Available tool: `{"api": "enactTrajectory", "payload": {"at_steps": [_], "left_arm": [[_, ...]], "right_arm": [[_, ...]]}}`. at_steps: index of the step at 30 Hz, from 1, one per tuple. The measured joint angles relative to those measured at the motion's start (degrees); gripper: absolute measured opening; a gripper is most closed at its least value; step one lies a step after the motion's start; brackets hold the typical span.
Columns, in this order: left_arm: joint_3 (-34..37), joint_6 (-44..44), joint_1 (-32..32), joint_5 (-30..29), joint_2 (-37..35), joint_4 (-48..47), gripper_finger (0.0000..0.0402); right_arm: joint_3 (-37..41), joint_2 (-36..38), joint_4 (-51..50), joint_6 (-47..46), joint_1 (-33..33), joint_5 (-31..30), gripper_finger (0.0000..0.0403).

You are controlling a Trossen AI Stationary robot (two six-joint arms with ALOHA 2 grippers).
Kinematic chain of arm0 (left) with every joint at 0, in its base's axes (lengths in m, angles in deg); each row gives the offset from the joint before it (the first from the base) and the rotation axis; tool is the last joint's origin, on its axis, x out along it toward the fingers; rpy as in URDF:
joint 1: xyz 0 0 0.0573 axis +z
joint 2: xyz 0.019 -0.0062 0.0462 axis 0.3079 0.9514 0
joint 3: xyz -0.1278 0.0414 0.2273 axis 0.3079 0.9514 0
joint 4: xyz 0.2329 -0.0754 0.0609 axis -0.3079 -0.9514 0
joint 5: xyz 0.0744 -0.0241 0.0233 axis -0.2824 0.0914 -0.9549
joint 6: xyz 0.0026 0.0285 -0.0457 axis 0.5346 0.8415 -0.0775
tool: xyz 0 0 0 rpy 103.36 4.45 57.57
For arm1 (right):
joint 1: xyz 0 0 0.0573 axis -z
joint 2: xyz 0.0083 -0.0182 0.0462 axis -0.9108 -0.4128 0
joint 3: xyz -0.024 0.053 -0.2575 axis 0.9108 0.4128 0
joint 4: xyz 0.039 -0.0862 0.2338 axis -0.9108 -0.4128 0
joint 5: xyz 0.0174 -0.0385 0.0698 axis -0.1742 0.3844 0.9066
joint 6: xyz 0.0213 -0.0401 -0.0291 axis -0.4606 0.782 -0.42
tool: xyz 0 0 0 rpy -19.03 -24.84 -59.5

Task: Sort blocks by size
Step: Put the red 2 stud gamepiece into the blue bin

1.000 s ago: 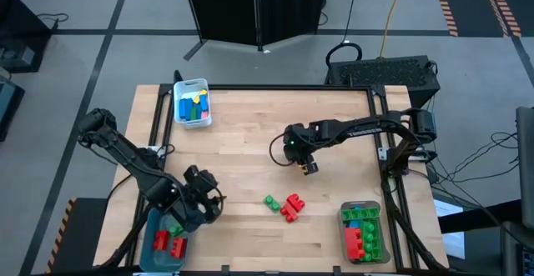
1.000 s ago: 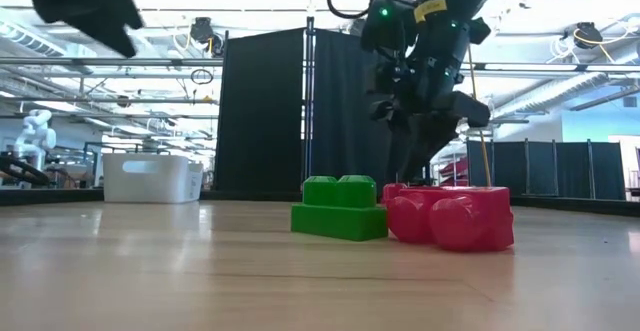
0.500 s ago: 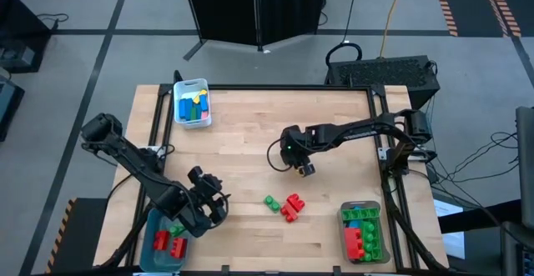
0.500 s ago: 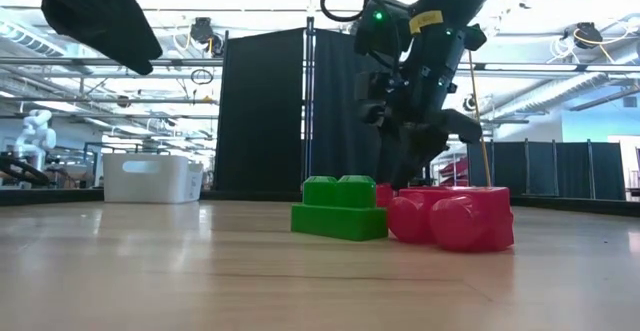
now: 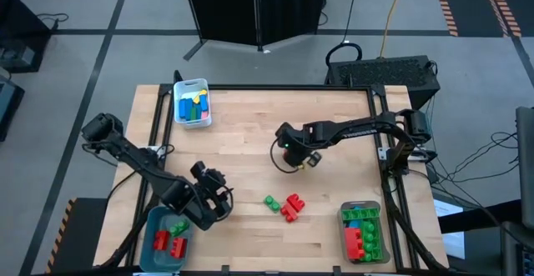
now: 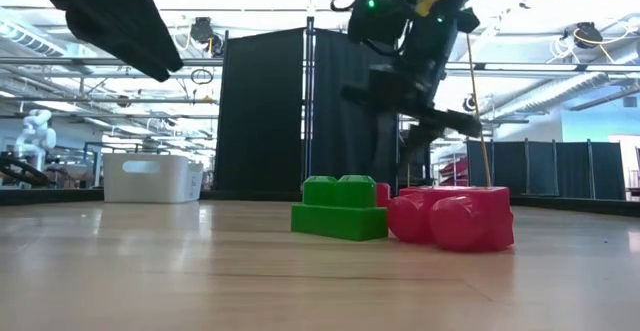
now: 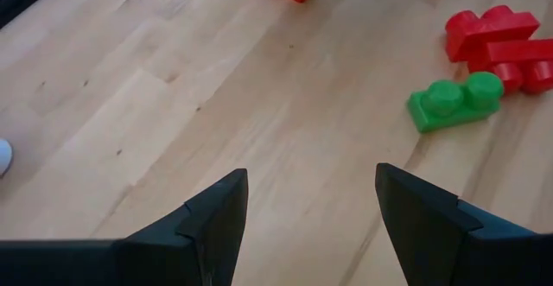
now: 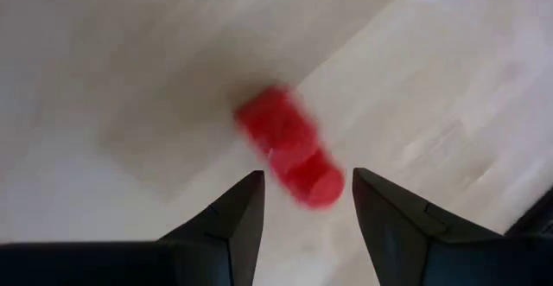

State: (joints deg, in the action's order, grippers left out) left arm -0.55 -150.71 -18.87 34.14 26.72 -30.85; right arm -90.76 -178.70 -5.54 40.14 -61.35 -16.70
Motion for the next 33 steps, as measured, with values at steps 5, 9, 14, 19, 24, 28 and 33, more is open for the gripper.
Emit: {"api": "enactTrajectory", "payload": {"at_steps": [5,9,14,19,24,28,33], "left_arm": [[0.0,0.02,0.69,1.22,0.0,0.0,0.024],[0.0,0.18,0.98,1.23,0.0,0.0,0.024],[0.04,0.46,1.82,1.35,0.0,0.04,0.024],[0.04,1.84,2.54,2.39,0.0,0.11,0.024],[0.04,2.07,3.6,2.77,0.0,0.09,0.024],[0.04,4.01,4.18,2.81,0.0,0.87,0.024],[0.04,5.46,4.49,2.92,0.0,1.89,0.024]], "right_arm": [[-0.02,-0.6,0.05,11.71,-0.34,-2.6,0.0164],[0.0,-2.09,1.51,16.51,-0.3,-2.58,0.0164],[0.0,-5.33,4.76,20.58,-0.3,-4.17,0.0164],[-0.02,-8.29,4.79,21.62,-0.22,-4.21,0.0164],[-0.31,-10.27,4.97,17.9,-0.15,-4.6,0.0164],[-0.31,-10.43,4.95,13.97,-0.15,-4.51,0.0148],[-0.18,-8.77,4.92,8.9,-0.04,-1.59,0.0116]]}}
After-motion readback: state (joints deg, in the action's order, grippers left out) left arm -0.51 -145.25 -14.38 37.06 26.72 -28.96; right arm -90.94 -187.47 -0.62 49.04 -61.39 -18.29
